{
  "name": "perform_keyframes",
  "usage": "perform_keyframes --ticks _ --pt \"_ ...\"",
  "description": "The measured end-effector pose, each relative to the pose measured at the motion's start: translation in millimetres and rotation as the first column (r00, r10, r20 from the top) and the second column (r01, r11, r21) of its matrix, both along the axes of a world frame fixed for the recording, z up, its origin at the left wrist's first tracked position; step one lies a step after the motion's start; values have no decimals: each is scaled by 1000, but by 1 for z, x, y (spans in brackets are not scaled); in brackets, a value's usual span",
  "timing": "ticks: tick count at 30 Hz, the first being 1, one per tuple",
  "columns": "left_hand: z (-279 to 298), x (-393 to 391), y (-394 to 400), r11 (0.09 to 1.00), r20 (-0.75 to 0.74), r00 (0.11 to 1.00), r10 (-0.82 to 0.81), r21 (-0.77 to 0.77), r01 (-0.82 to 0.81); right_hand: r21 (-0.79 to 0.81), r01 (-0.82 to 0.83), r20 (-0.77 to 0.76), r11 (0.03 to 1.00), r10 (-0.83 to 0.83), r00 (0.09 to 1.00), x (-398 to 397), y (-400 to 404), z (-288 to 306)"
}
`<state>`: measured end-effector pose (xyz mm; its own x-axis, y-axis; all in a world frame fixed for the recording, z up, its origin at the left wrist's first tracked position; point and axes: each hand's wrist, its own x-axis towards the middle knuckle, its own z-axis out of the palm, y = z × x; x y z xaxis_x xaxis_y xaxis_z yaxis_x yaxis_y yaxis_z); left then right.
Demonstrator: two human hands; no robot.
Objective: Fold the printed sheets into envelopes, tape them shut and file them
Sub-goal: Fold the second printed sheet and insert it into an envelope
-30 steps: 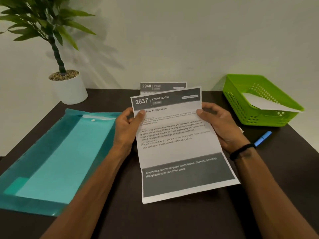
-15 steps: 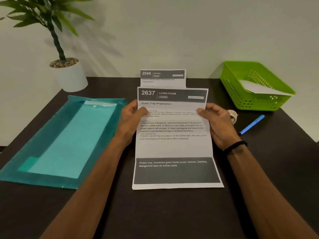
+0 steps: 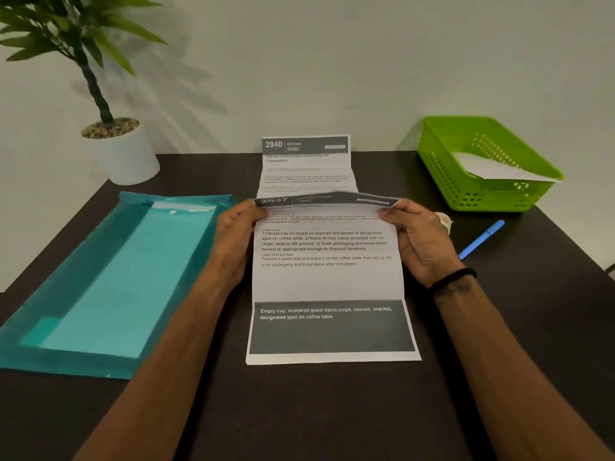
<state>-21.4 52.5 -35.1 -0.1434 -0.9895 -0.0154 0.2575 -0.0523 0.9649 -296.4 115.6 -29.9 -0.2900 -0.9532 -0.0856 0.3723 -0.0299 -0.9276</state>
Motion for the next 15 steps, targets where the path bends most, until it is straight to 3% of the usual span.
perform_keyframes --ticks 10,15 --pt "4 0 3 999 -67 997 -27 39 29 9 5 -12 1000 -5 1000 3 4 6" --pt "8 -1 5 999 21 999 -41 -19 41 50 19 -2 999 -19 1000 7 8 13"
